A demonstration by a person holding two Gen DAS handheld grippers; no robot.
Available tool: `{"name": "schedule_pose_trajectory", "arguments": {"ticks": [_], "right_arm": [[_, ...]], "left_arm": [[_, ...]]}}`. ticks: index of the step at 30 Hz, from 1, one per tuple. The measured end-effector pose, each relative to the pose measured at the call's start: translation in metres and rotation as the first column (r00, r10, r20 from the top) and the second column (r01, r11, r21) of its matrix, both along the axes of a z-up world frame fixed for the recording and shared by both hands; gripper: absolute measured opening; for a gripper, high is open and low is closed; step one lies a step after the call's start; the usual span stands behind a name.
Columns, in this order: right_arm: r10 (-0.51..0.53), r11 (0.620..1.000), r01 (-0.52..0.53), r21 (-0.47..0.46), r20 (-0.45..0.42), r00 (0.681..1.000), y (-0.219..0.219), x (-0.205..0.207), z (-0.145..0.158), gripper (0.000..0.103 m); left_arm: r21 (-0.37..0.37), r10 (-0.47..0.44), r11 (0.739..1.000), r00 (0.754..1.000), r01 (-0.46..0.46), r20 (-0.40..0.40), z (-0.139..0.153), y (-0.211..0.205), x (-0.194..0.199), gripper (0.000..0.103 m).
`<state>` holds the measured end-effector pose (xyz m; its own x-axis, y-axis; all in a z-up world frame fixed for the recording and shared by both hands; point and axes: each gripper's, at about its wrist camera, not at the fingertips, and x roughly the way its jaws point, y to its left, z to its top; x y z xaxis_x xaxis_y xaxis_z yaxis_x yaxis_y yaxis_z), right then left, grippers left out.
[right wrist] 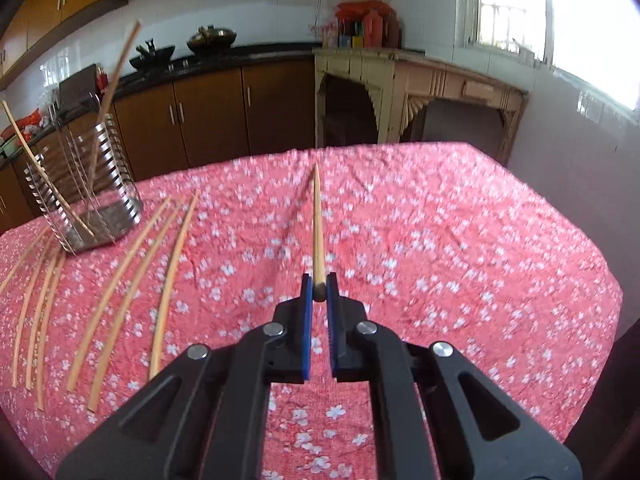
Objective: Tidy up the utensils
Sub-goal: 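Lift both chopsticks and carry them over the wire holder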
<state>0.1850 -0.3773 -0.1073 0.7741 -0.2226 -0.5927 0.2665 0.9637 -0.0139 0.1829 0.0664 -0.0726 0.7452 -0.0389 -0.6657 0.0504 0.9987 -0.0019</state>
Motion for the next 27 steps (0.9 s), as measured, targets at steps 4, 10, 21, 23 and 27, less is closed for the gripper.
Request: {"name": "schedule_pose_trajectory", "arguments": {"ticks": [4,10,21,23,27], "right_arm": [[0.011,1.000,-0.008,-0.029,0.091,0.996,0.003,-0.009,0.028,0.008],[0.030,0.998,-0.018,-0.060,0.206,0.978,0.006,-0.015,0.064,0.008],[0.055,0.998,-0.038,-0.057,0.335,0.941,0.009,-0.015,0.114,0.008],[0.059,0.998,-0.045,-0.048,0.353,0.934,0.008,-0.017,0.122,0.008],[0.069,0.998,-0.059,-0.037,0.378,0.923,0.009,-0.020,0.133,0.008]], "left_arm": [[-0.029,0.023,0.999,0.993,-0.019,0.112,0.030,0.004,-0.004,0.007],[-0.077,0.055,0.996,0.970,-0.038,0.237,0.067,0.009,-0.007,0.007],[-0.127,0.124,0.989,0.918,-0.081,0.376,0.111,0.021,-0.011,0.007],[-0.134,0.135,0.987,0.908,-0.088,0.396,0.118,0.023,-0.012,0.007],[-0.138,0.145,0.986,0.893,-0.094,0.427,0.129,0.024,-0.016,0.007]]}}
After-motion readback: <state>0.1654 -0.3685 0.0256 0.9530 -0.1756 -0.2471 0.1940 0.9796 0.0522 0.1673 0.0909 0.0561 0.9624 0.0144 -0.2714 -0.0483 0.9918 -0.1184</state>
